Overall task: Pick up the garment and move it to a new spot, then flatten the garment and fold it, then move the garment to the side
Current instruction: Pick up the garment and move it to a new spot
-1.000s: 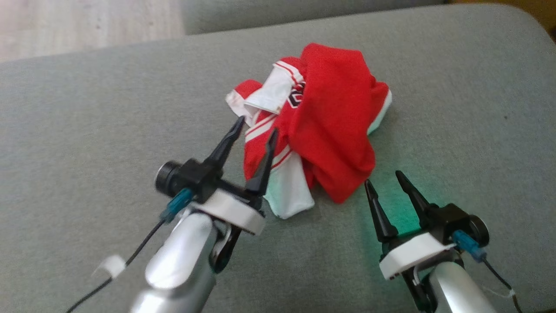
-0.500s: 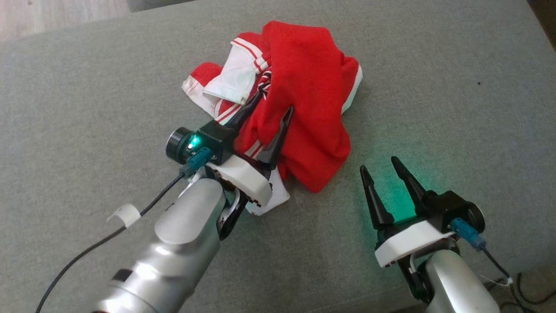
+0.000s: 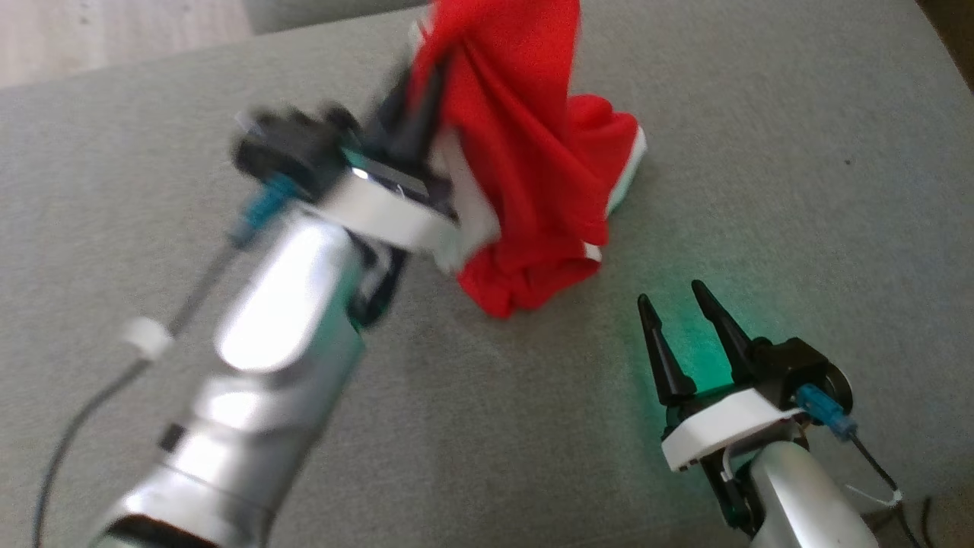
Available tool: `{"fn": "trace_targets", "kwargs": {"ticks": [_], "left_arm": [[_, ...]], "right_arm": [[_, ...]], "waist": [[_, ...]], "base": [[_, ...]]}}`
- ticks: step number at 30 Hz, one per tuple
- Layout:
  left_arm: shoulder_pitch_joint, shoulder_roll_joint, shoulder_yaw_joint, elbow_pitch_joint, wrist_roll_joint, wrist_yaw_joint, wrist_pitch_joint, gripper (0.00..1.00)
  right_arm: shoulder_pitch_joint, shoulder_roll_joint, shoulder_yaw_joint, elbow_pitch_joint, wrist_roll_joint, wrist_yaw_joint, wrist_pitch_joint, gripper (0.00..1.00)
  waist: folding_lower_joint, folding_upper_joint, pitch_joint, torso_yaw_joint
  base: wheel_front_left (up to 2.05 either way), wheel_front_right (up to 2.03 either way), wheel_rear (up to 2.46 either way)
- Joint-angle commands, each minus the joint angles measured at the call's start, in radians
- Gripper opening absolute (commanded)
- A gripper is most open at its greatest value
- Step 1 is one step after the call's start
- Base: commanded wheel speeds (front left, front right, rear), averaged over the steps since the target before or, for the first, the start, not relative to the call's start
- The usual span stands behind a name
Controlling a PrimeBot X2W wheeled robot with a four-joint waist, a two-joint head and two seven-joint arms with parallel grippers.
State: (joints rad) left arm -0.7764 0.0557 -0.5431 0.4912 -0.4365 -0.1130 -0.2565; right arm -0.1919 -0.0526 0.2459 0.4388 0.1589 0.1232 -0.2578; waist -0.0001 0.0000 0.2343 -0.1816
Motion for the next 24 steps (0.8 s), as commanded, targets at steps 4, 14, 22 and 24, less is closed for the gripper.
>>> {"fn": "trace_targets", "kwargs": {"ticks": [4,14,22,24], "left_arm": [[-0.095,0.078,0.135,-0.131,0.037,0.001,-0.005,0.0],[-0.133,0.3,0.327,-0.115,0.051,0.065,0.025,0.0],[0.026,0.474,0.475,0.012,-0.007,0.12,0.082,0.0],[0.075,0.491,0.5,0.059,-0.032,0.113,0.081,0.0]], "right_arm": [[0.018,0.002,0.009,-0.015,0.014,0.008,-0.004,1.0],[0.052,0.002,-0.009,-0.018,0.02,0.008,-0.004,1.0],[0.037,0.002,-0.016,-0.047,-0.013,0.008,-0.004,1.0],[0.031,0.002,-0.014,-0.052,-0.019,0.008,-0.004,1.0]], "waist": [[0.0001,0.0,-0.057,0.061],[0.0001,0.0,-0.094,0.192],[0.0001,0.0,-0.067,0.263],[0.0001,0.0,-0.059,0.27]], "base": [[0.0,0.0,0.0],[0.0,0.0,0.0],[0.0,0.0,0.0],[0.0,0.0,0.0]]}}
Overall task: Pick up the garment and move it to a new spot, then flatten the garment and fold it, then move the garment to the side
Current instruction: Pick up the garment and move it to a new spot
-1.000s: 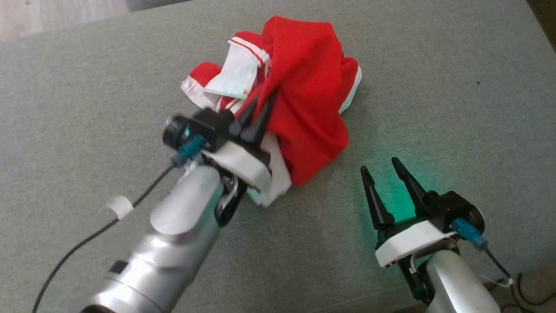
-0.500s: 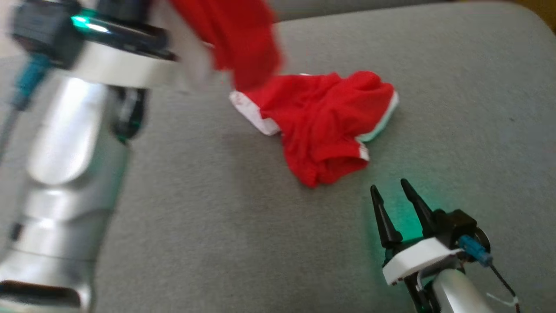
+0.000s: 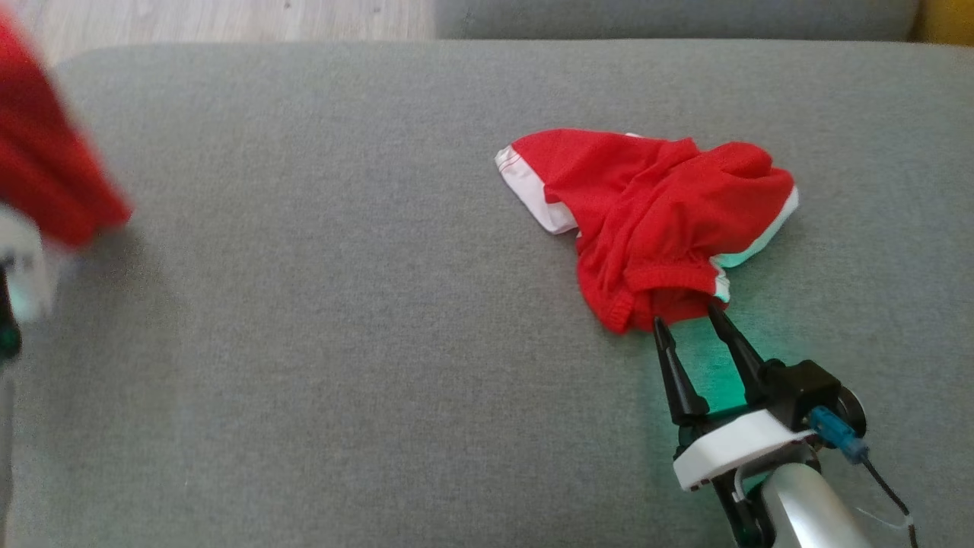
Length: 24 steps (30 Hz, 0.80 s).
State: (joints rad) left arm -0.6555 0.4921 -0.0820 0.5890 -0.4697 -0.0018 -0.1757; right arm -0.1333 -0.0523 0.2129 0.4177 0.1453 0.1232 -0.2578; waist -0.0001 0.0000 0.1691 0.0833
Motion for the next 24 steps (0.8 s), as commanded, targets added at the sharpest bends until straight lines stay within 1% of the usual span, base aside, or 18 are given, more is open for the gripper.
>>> {"fn": "trace_targets", "kwargs": {"ticks": [1,3,5,6,7,10,13,17,21,22,23,24], "left_arm": [[-0.024,0.06,0.047,-0.014,-0.01,-0.009,-0.006,0.0],[0.007,0.069,0.053,0.031,-0.019,-0.024,-0.019,0.0],[0.03,0.068,0.06,0.077,-0.026,-0.03,-0.034,0.0],[0.038,0.066,0.068,0.1,-0.03,-0.025,-0.044,0.46],[0.045,0.063,0.074,0.121,-0.034,-0.024,-0.052,1.0],[0.049,0.053,0.095,0.168,-0.041,-0.026,-0.075,1.0],[0.04,0.041,0.1,0.174,-0.021,-0.03,-0.084,1.0],[0.018,0.024,0.108,0.091,0.039,-0.029,-0.086,1.0],[0.006,-0.025,0.09,0.011,0.078,-0.051,-0.086,1.0],[0.002,-0.044,0.08,-0.004,0.087,-0.053,-0.086,1.0],[0.002,-0.044,0.08,-0.004,0.087,-0.053,-0.086,1.0],[0.001,-0.063,0.066,-0.012,0.095,-0.055,-0.086,1.0]], "right_arm": [[-0.03,0.002,0.019,-0.033,-0.008,0.008,-0.004,1.0],[-0.036,0.002,0.019,-0.037,-0.017,0.008,-0.004,1.0],[-0.042,0.002,0.019,-0.04,-0.028,0.008,-0.004,1.0],[-0.046,0.002,0.019,-0.041,-0.032,0.008,-0.004,1.0],[-0.05,0.0,0.017,-0.042,-0.035,0.008,-0.004,1.0],[-0.058,-0.008,0.007,-0.047,-0.041,0.008,-0.004,1.0],[-0.059,-0.014,-0.004,-0.05,-0.043,0.008,-0.004,1.0],[-0.063,-0.012,-0.016,-0.052,-0.043,0.008,-0.004,1.0],[-0.067,-0.008,-0.027,-0.056,-0.048,0.008,-0.004,1.0],[-0.066,-0.006,-0.034,-0.056,-0.049,0.008,-0.004,1.0],[-0.066,-0.006,-0.034,-0.056,-0.049,0.008,-0.004,1.0],[-0.064,-0.005,-0.039,-0.056,-0.049,0.008,-0.004,1.0]], "waist": [[0.0001,0.0,0.011,0.008],[0.0001,0.0,0.024,0.011],[0.0001,0.0,0.04,0.011],[0.0001,0.0,0.048,0.01],[0.0001,0.0,0.056,0.009],[0.0001,0.0,0.074,0.009],[0.0001,0.0,0.078,0.011],[0.0001,0.0,0.066,0.013],[0.0001,0.0,0.042,0.001],[0.0001,0.0,0.035,-0.005],[0.0001,0.0,0.035,-0.005],[0.0001,0.0,0.026,-0.012]], "base": [[0.0,0.0,0.0],[0.0,0.0,0.0],[0.0,0.0,0.0],[0.0,0.0,0.0],[0.0,0.0,0.0],[0.0,0.0,0.0],[0.0,0.0,0.0],[0.0,0.0,0.0],[0.0,0.0,0.0],[0.0,0.0,0.0],[0.0,0.0,0.0],[0.0,0.0,0.0]]}}
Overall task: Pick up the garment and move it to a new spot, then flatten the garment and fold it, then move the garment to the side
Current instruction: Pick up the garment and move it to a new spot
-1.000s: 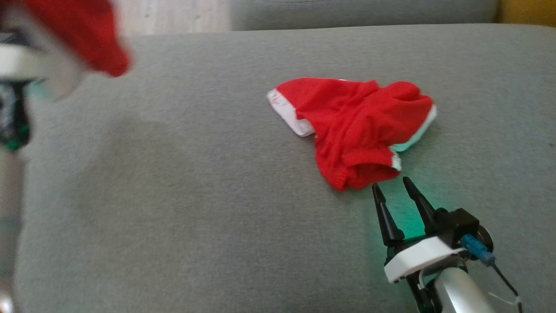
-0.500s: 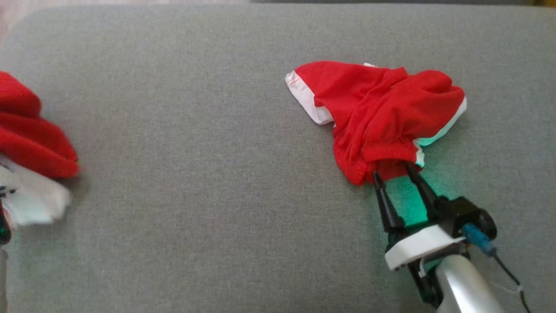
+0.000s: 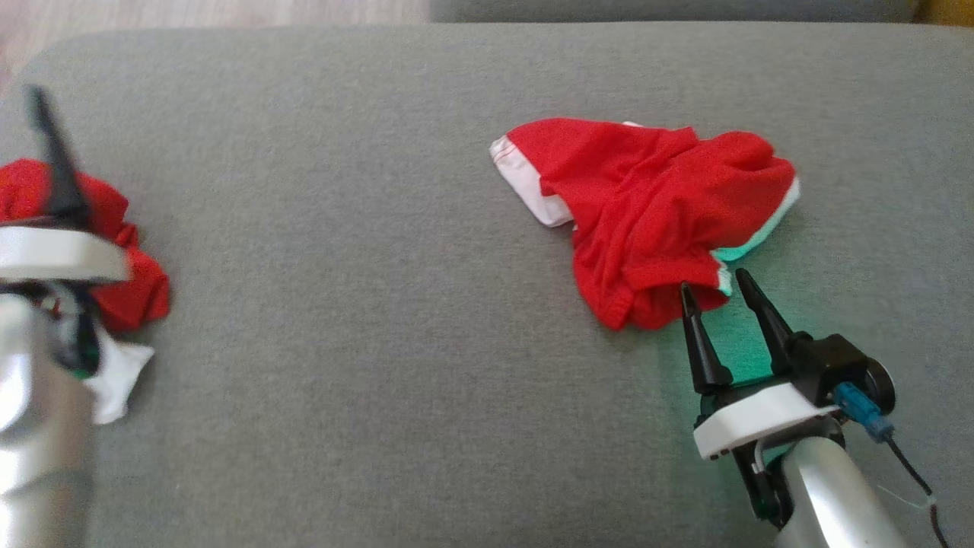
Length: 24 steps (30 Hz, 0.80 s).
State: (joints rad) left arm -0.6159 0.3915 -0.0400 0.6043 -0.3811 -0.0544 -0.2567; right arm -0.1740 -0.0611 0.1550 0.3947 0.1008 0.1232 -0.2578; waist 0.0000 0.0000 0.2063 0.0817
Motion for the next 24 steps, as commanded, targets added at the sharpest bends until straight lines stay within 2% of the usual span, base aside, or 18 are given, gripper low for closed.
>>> {"fn": "trace_targets", "kwargs": {"ticks": [1,7,12,19,24], "left_arm": [[-0.037,0.019,0.008,-0.033,0.015,-0.005,-0.005,1.0],[0.025,-0.106,-0.062,-0.06,0.062,0.015,-0.005,1.0],[0.156,-0.193,-0.05,-0.109,0.081,0.04,-0.005,1.0],[0.399,-0.268,0.006,-0.215,0.168,0.053,-0.005,1.0],[0.521,-0.292,0.035,-0.25,0.217,0.052,-0.005,1.0]], "right_arm": [[-0.022,0.005,0.016,-0.033,-0.006,0.008,-0.004,1.0],[-0.005,0.009,-0.003,-0.029,-0.01,0.008,-0.004,1.0],[0.016,0.01,-0.005,-0.022,-0.005,0.008,-0.004,1.0],[0.052,0.011,0.006,-0.011,0.022,0.008,-0.004,1.0],[0.065,0.011,0.024,0.002,0.032,0.008,-0.004,1.0]], "waist": [[0.0,0.0,-0.019,-0.02],[0.0,0.0,-0.065,-0.097],[0.0,0.0,-0.091,-0.151],[0.0,0.0,-0.131,-0.17],[0.0,0.0,-0.148,-0.171]], "base": [[0.0,0.0,0.0],[0.0,0.0,0.0],[0.0,0.0,0.0],[0.0,0.0,0.0],[0.0,0.0,0.0]]}}
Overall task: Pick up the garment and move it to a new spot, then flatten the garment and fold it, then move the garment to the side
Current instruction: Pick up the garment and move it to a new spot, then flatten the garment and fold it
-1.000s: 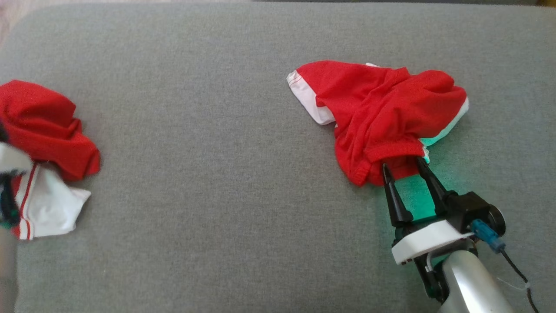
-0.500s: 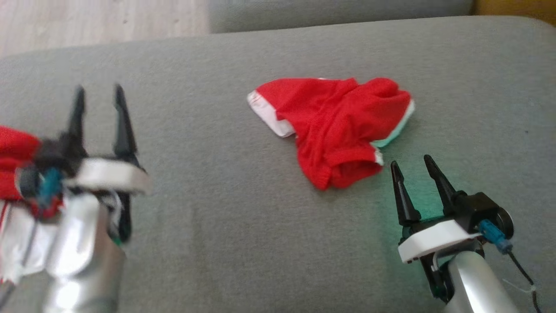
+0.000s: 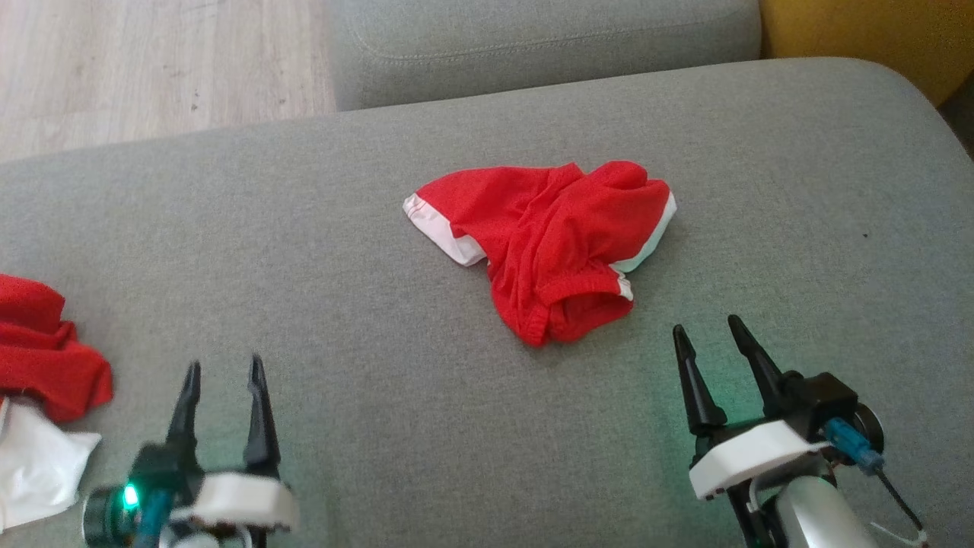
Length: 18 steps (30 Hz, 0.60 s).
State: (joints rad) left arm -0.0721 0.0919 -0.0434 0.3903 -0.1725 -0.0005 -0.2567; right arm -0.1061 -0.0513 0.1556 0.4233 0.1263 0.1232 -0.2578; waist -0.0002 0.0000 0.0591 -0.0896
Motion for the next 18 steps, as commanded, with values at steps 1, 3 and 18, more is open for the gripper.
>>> {"fn": "trace_targets", "kwargs": {"ticks": [1,3,18], "left_arm": [[-0.002,0.003,0.042,-0.042,0.017,-0.004,-0.005,1.0],[0.032,-0.006,0.047,-0.054,0.031,-0.009,-0.005,1.0],[0.052,-0.038,0.039,-0.045,0.064,-0.048,-0.005,1.0]], "right_arm": [[-0.002,0.001,0.025,-0.025,0.008,0.008,-0.004,1.0],[-0.001,0.001,0.027,-0.023,0.011,0.008,-0.004,1.0],[-0.042,0.001,0.031,-0.002,-0.005,0.008,-0.004,1.0]], "waist": [[0.0002,0.0,-0.002,0.001],[0.0002,0.0,-0.005,0.004],[0.0002,0.0,0.039,0.032]], "base": [[0.0,0.0,0.0],[0.0,0.0,0.0],[0.0,0.0,0.0]]}}
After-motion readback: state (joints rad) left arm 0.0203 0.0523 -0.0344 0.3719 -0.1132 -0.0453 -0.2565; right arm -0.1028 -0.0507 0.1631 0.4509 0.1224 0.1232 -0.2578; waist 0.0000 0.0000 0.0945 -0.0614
